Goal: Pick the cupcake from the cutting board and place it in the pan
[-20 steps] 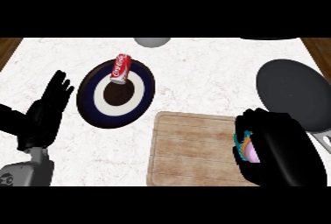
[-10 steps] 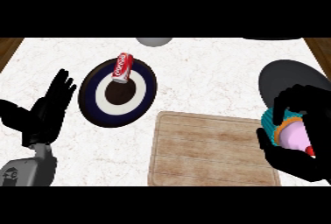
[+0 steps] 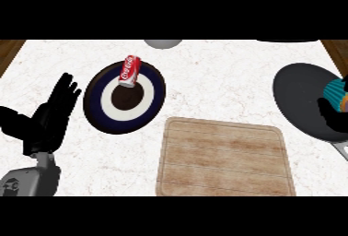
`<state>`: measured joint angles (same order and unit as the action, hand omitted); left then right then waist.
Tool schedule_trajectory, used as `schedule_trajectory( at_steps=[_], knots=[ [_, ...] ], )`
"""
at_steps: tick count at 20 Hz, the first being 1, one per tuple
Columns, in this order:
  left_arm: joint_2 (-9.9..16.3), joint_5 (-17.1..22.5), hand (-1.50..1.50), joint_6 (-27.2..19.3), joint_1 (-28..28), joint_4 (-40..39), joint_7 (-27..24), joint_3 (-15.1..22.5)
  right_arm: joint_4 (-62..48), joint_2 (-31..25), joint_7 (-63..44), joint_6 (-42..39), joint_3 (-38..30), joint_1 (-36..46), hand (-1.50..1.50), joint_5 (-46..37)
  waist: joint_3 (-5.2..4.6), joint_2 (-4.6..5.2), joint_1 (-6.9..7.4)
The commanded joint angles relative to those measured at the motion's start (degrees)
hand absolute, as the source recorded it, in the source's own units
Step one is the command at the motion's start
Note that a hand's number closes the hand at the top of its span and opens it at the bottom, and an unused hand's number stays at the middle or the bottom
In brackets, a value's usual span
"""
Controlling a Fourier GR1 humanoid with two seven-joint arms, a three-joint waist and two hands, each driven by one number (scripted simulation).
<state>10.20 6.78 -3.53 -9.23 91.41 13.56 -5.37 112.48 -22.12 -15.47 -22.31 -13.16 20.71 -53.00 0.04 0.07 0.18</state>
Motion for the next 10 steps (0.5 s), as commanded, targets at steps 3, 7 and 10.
schedule_trajectory(
  at_steps=[3,7,10],
  knots=[
    [2.02,1.25,0.00,1.36,-2.74,-2.56,0.27,-2.72,-16.84,-3.34,12.53,10.87,-8.17,-0.46,1.50,2.27,0.00,0.13,0.07],
    [-0.92,-1.40,0.00,-0.93,-1.06,-1.13,0.28,0.21,-29.74,-7.97,20.39,13.54,-11.40,3.38,1.50,4.74,-0.01,0.08,0.26],
    [-0.71,-0.07,0.00,1.72,0.41,-1.66,-2.77,0.04,-43.04,-8.98,27.81,19.13,-11.19,8.08,1.50,4.57,0.01,0.29,0.95]
  ],
)
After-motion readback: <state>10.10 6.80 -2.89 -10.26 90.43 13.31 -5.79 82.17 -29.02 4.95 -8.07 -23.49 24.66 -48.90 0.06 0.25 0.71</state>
